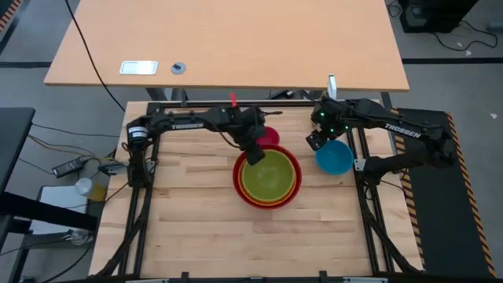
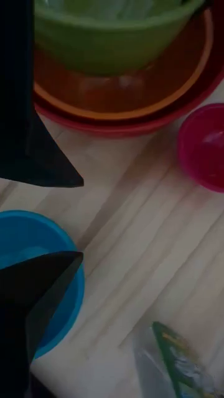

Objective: Nest bowls inside each other
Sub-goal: Stack the green bowl on the orange bowl

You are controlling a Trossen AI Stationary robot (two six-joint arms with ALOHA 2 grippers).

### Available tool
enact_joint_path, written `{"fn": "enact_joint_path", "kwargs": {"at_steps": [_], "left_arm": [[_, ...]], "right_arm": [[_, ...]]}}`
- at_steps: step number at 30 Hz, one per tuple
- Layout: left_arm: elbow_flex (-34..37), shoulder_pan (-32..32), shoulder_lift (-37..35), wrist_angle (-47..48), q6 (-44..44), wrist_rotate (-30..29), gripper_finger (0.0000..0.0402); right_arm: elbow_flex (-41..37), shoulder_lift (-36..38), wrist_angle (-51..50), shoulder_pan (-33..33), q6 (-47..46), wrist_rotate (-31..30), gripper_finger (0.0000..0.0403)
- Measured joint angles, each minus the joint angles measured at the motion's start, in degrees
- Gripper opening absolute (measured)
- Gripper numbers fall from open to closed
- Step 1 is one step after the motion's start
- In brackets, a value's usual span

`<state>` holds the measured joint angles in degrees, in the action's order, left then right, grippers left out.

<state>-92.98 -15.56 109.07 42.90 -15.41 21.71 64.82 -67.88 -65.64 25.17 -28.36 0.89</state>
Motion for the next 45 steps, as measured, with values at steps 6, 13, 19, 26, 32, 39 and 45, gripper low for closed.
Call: {"fn": "enact_joint_path", "kwargs": {"at_steps": [6,13,19,26,32,39,45], "left_arm": [[-2.23,0.32,-2.0,1.07,3.11,-3.3,0.0179],[-2.37,-0.15,-8.63,4.0,9.49,-12.0,0.0228],[0.16,-0.74,-13.35,4.39,14.31,-13.96,0.0202],[23.28,-2.62,-26.65,-11.28,8.79,-13.06,0.0181],[26.66,-3.86,-29.46,-17.44,5.12,-10.31,0.018],[19.79,-0.68,-20.08,-15.86,5.81,-11.07,0.018],[18.82,-1.31,-12.44,-15.37,7.11,-12.49,0.018]], "right_arm": [[-0.11,-1.19,-3.86,1.28,1.02,0.52,0.0194],[-1.48,-8.46,-8.56,4.15,1.95,3.17,0.0217],[-1.51,-13.5,-9.79,1.52,-1.68,6.14,0.0219],[-2.31,-15.47,-7.57,-4.99,-5.87,3.12,0.0219],[-8.71,-13.7,-3.57,-6.03,-9.78,5.55,0.0219],[-11.98,-9.18,-3.51,-6.29,-12.06,4.26,0.0219],[-12.26,-8.28,-3.13,-6.29,-12.65,4.26,0.0219]]}}
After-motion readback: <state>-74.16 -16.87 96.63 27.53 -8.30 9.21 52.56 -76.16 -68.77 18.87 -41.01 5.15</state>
